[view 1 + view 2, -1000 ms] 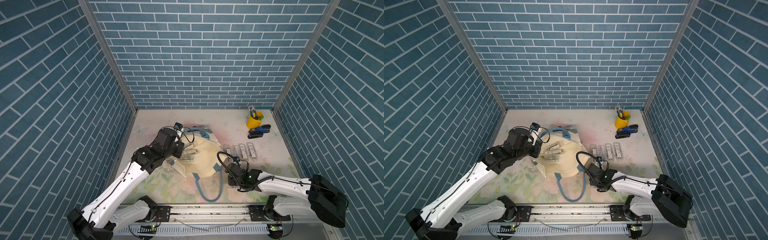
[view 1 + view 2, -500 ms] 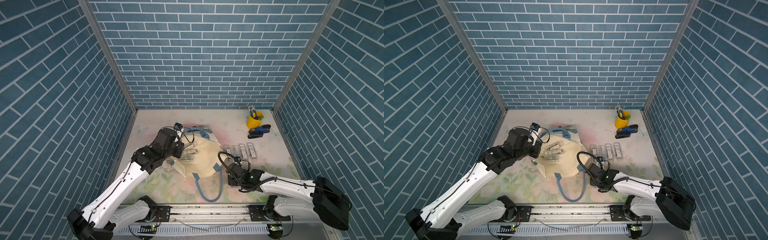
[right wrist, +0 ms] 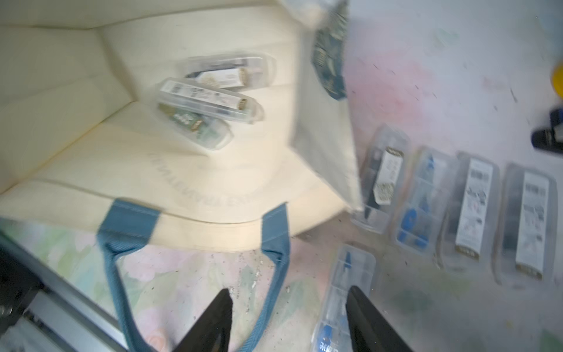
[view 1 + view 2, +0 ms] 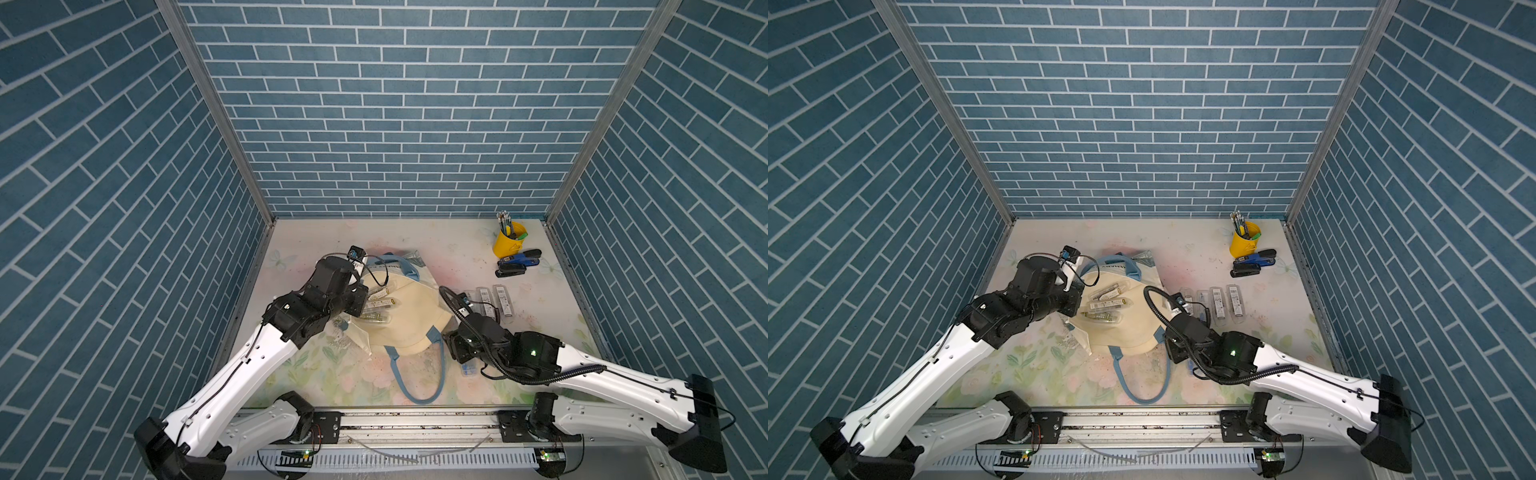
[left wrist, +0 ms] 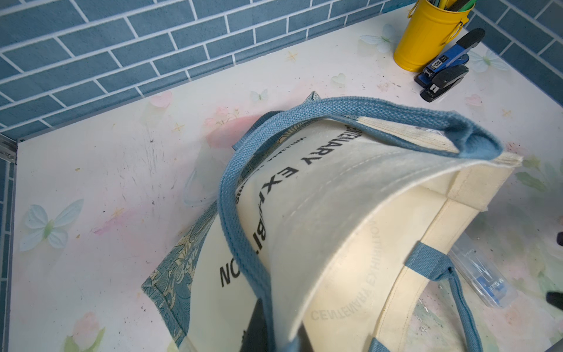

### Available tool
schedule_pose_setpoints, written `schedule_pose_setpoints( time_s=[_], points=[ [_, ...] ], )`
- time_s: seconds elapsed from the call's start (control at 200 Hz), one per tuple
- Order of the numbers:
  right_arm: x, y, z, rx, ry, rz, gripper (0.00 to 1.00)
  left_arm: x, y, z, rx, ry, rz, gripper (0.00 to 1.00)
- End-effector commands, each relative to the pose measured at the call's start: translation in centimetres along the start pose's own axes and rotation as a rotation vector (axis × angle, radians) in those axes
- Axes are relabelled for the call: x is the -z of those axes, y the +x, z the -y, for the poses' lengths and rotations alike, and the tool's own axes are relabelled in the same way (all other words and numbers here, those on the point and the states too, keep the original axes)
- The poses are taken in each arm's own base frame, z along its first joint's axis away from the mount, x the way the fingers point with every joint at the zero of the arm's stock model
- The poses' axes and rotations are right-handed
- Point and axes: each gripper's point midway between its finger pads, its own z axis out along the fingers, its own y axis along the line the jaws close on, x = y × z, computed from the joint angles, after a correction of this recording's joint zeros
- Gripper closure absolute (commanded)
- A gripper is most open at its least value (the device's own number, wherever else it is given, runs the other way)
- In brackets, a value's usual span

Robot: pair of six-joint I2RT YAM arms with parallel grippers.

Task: Take out the compass set from the canvas bag
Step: Place the compass set at the center of the board, then pick up the compass set from the canvas bag.

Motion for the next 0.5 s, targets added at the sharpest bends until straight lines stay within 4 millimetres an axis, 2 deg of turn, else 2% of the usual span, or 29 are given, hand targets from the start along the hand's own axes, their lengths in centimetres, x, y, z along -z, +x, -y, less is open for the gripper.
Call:
schedule_pose_setpoints(
  time_s=[0.0,0.12,0.215,0.29,0.42,0.495],
  points=[
    [0.1,-2.4,-2.6,0.274,-0.061,0.084,0.41,1.2,-2.3,0.2,0.010,0.012,0.065,1.00],
    [-0.2,-3.4,-6.3,0.456,-0.196,0.211,0.42,1.2,-2.4,0.3,0.011,0.021,0.064,1.00],
    [-1.6,-2.3,-8.6,0.645,-0.264,0.256,0.42,1.3,-2.4,0.4,0.010,0.023,0.062,1.00],
    [-3.8,-1.8,-9.1,0.766,-0.238,0.256,0.43,1.2,-2.4,0.5,0.007,0.031,0.064,1.00],
    [-7.6,-2.5,-10.2,0.934,-0.165,0.283,0.43,1.1,-2.4,0.7,0.000,0.041,0.058,1.00],
    [-10.3,-2.7,-9.6,1.007,-0.092,0.248,0.41,1.1,-2.3,0.8,-0.006,0.044,0.053,1.00]
  ],
)
